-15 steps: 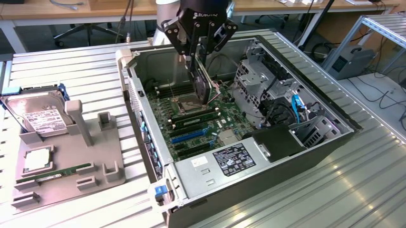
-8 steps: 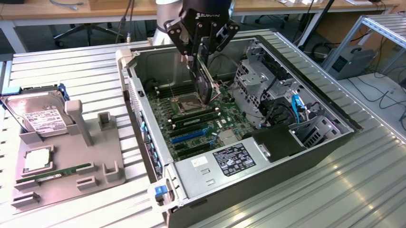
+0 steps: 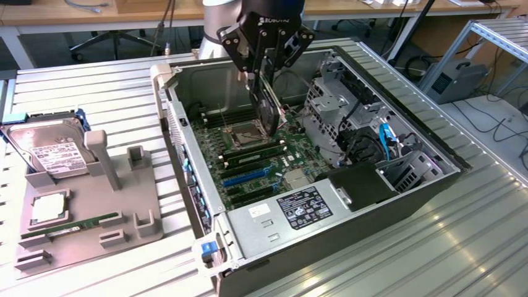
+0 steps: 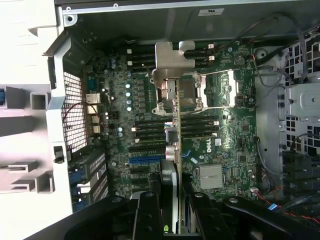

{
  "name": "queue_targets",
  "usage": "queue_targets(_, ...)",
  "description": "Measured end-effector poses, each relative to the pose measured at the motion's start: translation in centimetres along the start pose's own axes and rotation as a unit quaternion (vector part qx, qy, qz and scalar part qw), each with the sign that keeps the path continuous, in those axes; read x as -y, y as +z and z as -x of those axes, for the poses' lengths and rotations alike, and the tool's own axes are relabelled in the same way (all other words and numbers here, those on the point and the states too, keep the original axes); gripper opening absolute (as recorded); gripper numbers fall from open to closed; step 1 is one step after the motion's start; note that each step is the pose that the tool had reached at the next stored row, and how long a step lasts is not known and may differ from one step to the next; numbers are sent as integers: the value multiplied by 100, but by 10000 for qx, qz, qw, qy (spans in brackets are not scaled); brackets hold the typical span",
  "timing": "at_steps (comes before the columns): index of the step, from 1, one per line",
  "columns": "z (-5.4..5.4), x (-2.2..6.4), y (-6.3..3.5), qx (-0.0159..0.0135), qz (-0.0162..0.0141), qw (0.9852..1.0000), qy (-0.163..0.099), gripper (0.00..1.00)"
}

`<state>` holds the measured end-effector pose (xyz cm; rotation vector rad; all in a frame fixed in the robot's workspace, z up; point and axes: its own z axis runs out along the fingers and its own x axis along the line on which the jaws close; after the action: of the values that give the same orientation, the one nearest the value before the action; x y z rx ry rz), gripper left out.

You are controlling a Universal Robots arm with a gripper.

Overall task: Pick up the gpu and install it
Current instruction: 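Pick up the gpu and move the gpu toward the slot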

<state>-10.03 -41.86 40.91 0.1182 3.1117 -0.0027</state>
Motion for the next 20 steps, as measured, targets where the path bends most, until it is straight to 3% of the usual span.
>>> queue_targets(20, 128, -10, 27, 1, -14, 10000, 0, 27)
